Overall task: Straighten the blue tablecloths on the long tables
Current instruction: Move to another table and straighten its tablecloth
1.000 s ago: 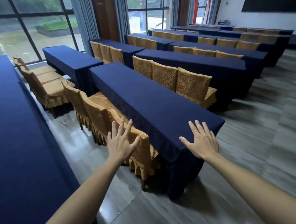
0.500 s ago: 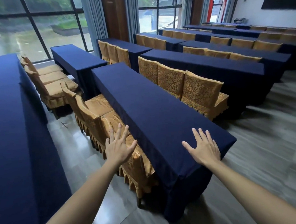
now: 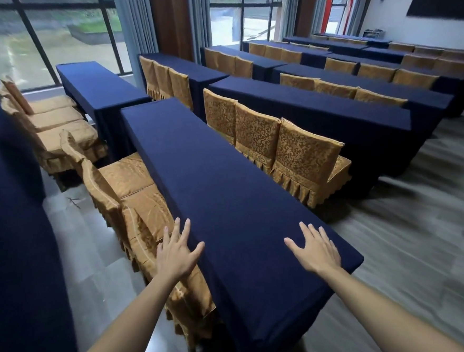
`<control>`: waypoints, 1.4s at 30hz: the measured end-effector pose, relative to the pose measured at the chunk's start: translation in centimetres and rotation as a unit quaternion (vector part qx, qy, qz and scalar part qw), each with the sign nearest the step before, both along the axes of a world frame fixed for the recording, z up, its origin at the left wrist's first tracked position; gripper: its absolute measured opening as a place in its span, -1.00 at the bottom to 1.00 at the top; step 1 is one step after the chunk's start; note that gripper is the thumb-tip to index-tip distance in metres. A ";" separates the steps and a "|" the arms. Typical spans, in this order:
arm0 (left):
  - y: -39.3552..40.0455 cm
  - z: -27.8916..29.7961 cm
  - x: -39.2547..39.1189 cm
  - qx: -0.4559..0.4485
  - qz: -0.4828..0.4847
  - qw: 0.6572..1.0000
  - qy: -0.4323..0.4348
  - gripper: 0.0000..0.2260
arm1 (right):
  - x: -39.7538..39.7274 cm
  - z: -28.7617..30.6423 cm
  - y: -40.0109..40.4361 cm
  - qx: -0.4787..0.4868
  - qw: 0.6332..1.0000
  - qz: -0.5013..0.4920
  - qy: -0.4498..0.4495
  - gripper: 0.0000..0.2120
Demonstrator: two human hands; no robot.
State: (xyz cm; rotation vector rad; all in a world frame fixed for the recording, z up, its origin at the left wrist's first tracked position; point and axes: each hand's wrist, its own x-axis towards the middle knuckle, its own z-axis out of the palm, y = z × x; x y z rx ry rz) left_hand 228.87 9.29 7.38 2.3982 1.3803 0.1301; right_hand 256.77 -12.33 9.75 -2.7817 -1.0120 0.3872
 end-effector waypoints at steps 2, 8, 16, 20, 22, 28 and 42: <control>0.8 -0.7 1.0 -0.017 0.013 1.000 0.005 -0.25 | 1.9 -0.6 0.7 -0.007 1.000 0.003 0.008 -0.19; 2.3 -1.6 4.7 -0.049 0.056 0.997 0.019 -0.22 | 9.1 -1.7 4.6 -0.040 0.998 0.052 0.004 -0.21; 2.6 -1.6 9.5 -0.065 0.154 0.986 0.026 -0.25 | 17.5 -4.2 12.8 -0.051 0.990 0.122 0.050 -0.24; 0.8 -4.2 9.7 -0.104 0.211 0.972 0.025 -0.20 | 19.4 -6.2 15.1 -0.091 0.979 0.174 0.056 -0.29; -0.4 -5.9 9.0 -0.128 0.237 0.962 0.041 -0.16 | 19.9 -7.4 16.0 -0.107 0.975 0.186 0.058 -0.31; -3.7 -11.4 8.4 -0.293 0.347 0.891 -0.004 -0.05 | 21.9 -10.8 15.4 -0.137 0.982 0.089 0.090 -0.21; -6.8 -18.4 14.1 -0.126 0.532 0.837 -0.038 -0.22 | 25.9 -16.1 12.5 0.003 0.970 -0.028 0.241 0.05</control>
